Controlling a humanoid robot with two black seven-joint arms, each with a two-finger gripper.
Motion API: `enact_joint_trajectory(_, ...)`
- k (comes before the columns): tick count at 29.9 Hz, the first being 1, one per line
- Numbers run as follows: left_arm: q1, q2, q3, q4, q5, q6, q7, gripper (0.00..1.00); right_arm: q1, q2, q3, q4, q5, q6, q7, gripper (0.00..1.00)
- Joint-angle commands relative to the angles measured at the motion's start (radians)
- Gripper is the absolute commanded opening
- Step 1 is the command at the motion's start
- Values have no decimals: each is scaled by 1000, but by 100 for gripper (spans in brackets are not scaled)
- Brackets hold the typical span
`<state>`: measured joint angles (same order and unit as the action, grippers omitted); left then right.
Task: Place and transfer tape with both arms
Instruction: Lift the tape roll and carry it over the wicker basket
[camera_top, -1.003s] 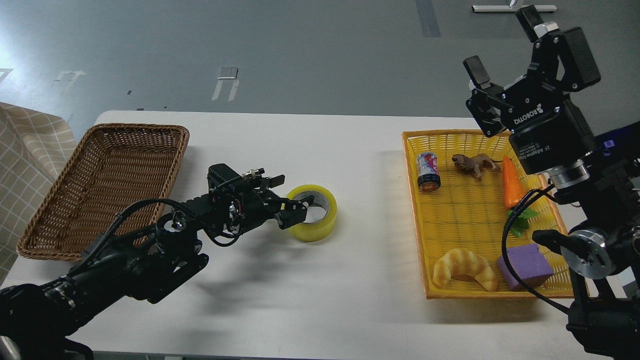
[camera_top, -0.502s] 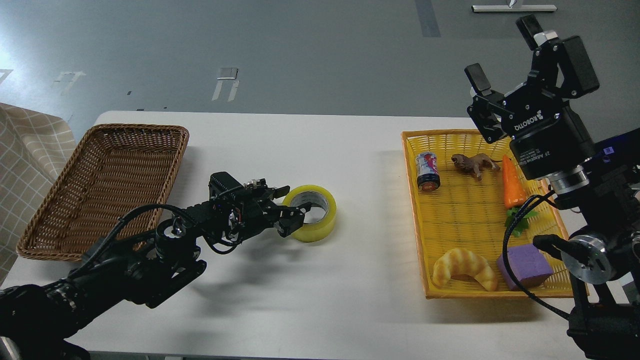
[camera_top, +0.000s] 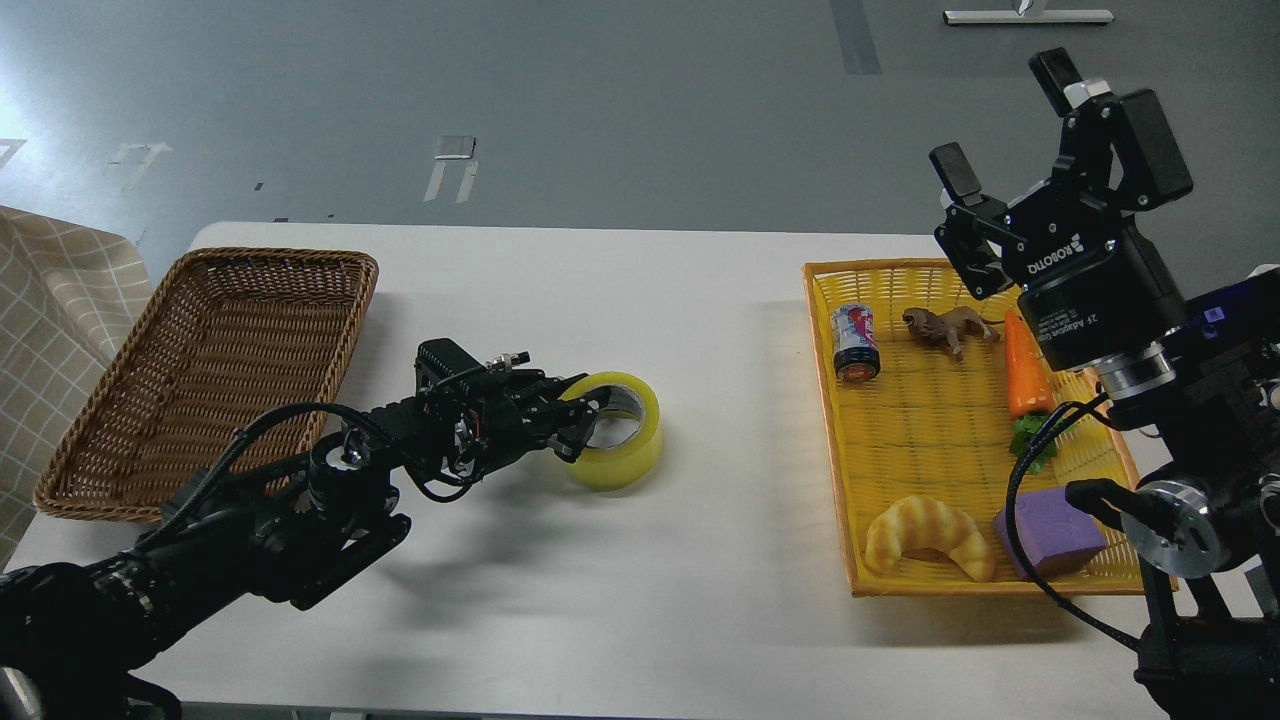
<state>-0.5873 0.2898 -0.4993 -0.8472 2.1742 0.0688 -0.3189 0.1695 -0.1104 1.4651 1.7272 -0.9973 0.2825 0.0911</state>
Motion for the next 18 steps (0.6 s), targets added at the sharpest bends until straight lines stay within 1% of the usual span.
enact_joint_trajectory(1,-46,9,-1,-7,-25,8,-6,5,-4,11,0,-1,-1,0,-1,100)
enact_joint_trajectory(3,-97,22,1,-12,-24,8,-6,5,-4,14,0,-3,-1,0,-1,100)
enact_joint_trajectory(5,-97,22,1,-12,-24,8,-6,5,-4,14,0,-3,-1,0,-1,100)
enact_joint_trajectory(6,-139,72,-1,-18,-25,8,-20,5,-4,18,0,-5,-1,0,-1,100)
enact_joint_trajectory(8,-157,94,-2,-19,-25,9,-31,5,-4,18,0,-5,-1,0,-1,100)
enact_joint_trajectory(10,-157,94,-2,-19,-25,9,-31,5,-4,18,0,-5,-1,0,-1,100)
enact_joint_trajectory(11,-196,127,-2,-19,-36,11,-52,5,-4,18,0,-8,-3,0,-1,100)
enact_joint_trajectory(12,-210,150,-2,-19,-45,9,-63,5,-4,18,-2,-8,-3,0,-1,100)
enact_joint_trajectory(15,-217,164,-2,-19,-50,11,-68,5,-5,18,-2,-8,-3,0,-1,100)
enact_joint_trajectory(16,-229,223,-1,-19,-66,11,-84,5,-7,20,-3,-8,-3,0,-1,100)
enact_joint_trajectory(18,-227,264,1,-12,-70,11,-101,5,-8,21,-3,-8,-3,0,-1,100)
